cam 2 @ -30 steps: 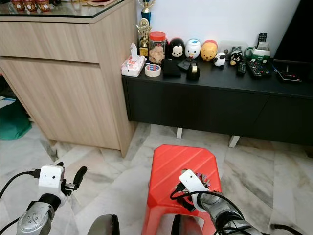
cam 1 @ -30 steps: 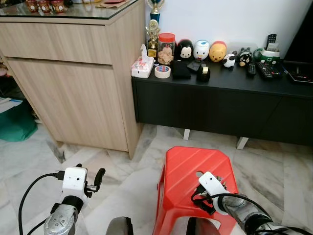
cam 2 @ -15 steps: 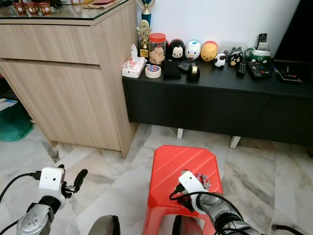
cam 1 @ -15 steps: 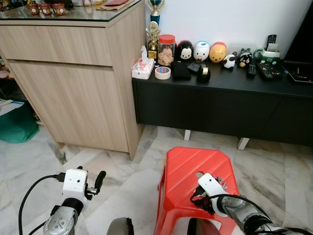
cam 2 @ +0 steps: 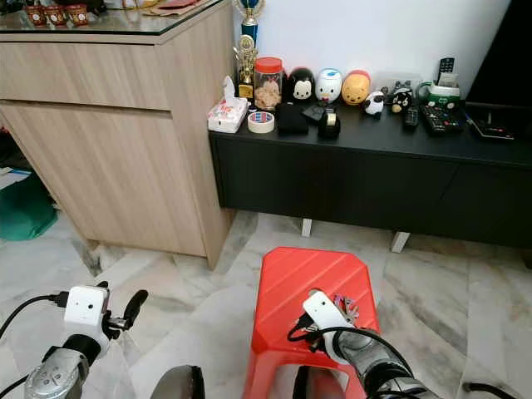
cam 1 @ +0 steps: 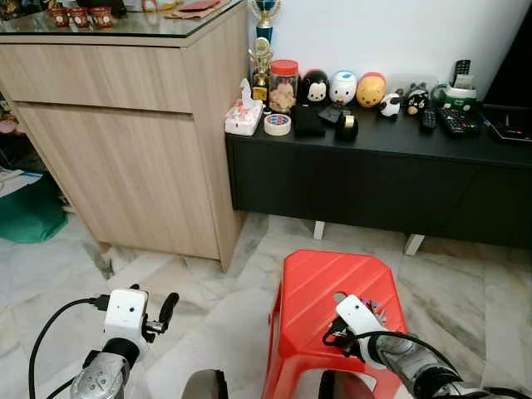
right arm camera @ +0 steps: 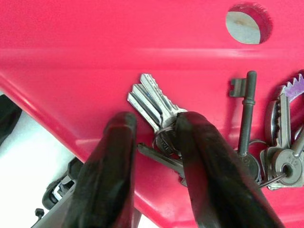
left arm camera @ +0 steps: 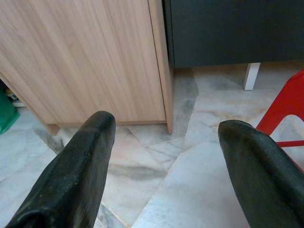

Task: Hang keys on a hook

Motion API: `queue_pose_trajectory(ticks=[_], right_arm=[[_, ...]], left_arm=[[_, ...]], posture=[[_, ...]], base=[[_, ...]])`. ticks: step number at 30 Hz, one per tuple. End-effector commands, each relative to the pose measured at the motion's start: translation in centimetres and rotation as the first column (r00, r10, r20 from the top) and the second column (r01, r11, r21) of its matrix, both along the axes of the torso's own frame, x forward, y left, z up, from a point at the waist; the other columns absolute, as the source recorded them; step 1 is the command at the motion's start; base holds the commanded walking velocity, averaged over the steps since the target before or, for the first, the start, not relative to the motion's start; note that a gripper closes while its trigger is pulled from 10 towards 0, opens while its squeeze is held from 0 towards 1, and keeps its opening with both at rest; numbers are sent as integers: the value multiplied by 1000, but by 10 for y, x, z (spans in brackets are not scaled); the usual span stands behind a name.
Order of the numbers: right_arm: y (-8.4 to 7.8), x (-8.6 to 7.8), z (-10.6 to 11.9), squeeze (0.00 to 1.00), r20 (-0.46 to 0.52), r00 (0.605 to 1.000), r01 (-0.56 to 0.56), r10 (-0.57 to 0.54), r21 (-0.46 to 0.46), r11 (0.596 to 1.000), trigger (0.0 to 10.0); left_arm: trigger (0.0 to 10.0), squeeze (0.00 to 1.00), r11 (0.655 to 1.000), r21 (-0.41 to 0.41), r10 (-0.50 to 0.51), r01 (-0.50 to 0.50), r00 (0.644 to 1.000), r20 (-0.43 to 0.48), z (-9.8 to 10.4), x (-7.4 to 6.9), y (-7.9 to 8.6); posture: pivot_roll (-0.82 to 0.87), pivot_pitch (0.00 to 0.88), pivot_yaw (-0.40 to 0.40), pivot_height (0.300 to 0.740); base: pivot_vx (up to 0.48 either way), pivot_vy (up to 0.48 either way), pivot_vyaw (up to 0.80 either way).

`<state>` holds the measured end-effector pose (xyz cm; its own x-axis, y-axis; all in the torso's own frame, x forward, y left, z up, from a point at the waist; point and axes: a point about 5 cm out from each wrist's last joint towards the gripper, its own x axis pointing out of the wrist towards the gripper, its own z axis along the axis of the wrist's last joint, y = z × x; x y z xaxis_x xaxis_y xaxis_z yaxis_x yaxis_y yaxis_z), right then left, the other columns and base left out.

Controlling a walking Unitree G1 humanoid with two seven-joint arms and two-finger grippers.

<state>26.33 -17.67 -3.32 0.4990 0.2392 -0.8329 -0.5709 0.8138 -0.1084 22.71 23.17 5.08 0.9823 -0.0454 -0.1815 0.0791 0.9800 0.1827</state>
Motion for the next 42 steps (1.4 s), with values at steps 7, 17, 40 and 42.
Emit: queue_pose_trajectory(ticks=[7,17,40,42], right_arm=[[2,-12,-9,0,-65,998,19,-18,9,1000,0],[6,-2,-3,0,6,996,86,-87,59,995,0],[-9,16,15,490,178,951,225,-252,159,961,10000],[-11,17,16,490,178,949,232,-258,156,960,10000]], left_arm=[[10000,0,1000,3,-10,10,1000,6,3,3,-3],[10000,0,1000,4,-1,1,1000,8,1,6,-4],[10000,0,1000,-16,26,-26,999,44,-1,31,-11],[10000,0,1000,-16,27,-26,999,44,-1,31,-11]], posture=[[168,0,-8,590],[166,0,-18,590],[120,0,-51,590],[120,0,-51,590]], base=[[0,0,0],[0,0,0],[0,0,0],[0,0,0]])
